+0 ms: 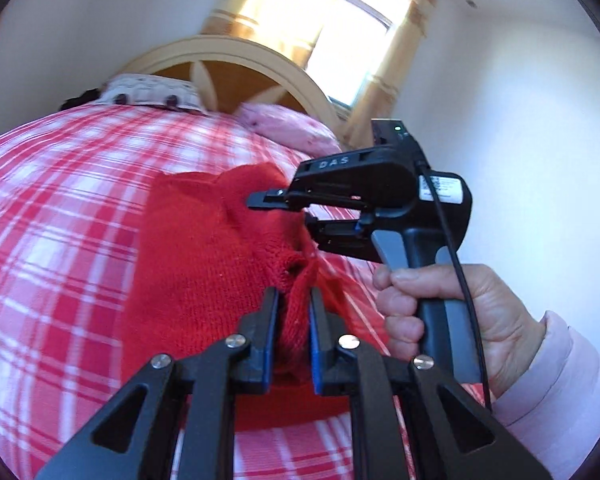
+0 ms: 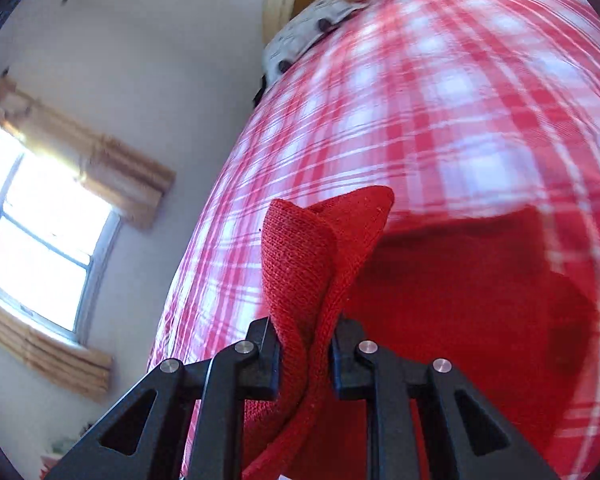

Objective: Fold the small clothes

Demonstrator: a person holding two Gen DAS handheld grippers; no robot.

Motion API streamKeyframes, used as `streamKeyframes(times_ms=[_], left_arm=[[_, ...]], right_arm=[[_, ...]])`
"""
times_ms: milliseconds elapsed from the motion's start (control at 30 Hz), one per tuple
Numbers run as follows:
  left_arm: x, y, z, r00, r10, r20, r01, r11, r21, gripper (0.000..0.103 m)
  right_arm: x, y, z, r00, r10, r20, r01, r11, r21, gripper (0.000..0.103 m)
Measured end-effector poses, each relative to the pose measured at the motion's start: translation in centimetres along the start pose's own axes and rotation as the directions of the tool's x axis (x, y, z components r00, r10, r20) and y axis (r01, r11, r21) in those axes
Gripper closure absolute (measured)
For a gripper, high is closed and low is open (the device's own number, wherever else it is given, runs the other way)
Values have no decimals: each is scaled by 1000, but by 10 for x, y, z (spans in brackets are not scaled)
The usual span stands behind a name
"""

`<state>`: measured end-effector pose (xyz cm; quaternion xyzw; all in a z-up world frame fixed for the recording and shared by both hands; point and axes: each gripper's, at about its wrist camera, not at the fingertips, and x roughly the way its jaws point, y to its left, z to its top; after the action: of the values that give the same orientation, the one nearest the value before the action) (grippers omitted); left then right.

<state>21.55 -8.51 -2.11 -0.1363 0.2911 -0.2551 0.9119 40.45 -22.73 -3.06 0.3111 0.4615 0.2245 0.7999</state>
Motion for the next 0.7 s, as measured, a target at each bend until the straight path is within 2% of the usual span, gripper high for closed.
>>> streamKeyframes(times_ms=[167, 300, 467, 567, 633, 667, 700], left_arm=[[33, -29, -20, 996, -22, -83, 27, 998, 64, 89], [54, -37, -36, 986, -15, -164, 31, 995, 91, 89], [46, -37, -30, 983, -32, -178, 50, 994, 97, 86], [30, -38, -29, 980, -62, -191, 84, 990, 110, 75], [12, -37, -30, 973, -107, -204, 131, 986, 108, 56], [1, -33, -32, 972, -122, -199, 145, 984, 107, 41], [-6, -31, -33, 974, -126, -189, 147, 984, 105, 32]], right_arm=[[-21, -56, -14, 999, -36, 26, 35, 998, 45, 85], [-25, -76, -24, 995, -85, 48, 84, 996, 25, 85], [-28, -100, -24, 997, -7, 71, -1, 995, 104, 84], [-50, -103, -18, 986, -47, 161, 28, 993, 115, 83], [-72, -103, -16, 966, -108, 233, 79, 989, 129, 83], [-81, -101, -17, 962, -120, 244, 91, 988, 127, 82], [-89, -98, -18, 962, -122, 243, 94, 988, 123, 78]])
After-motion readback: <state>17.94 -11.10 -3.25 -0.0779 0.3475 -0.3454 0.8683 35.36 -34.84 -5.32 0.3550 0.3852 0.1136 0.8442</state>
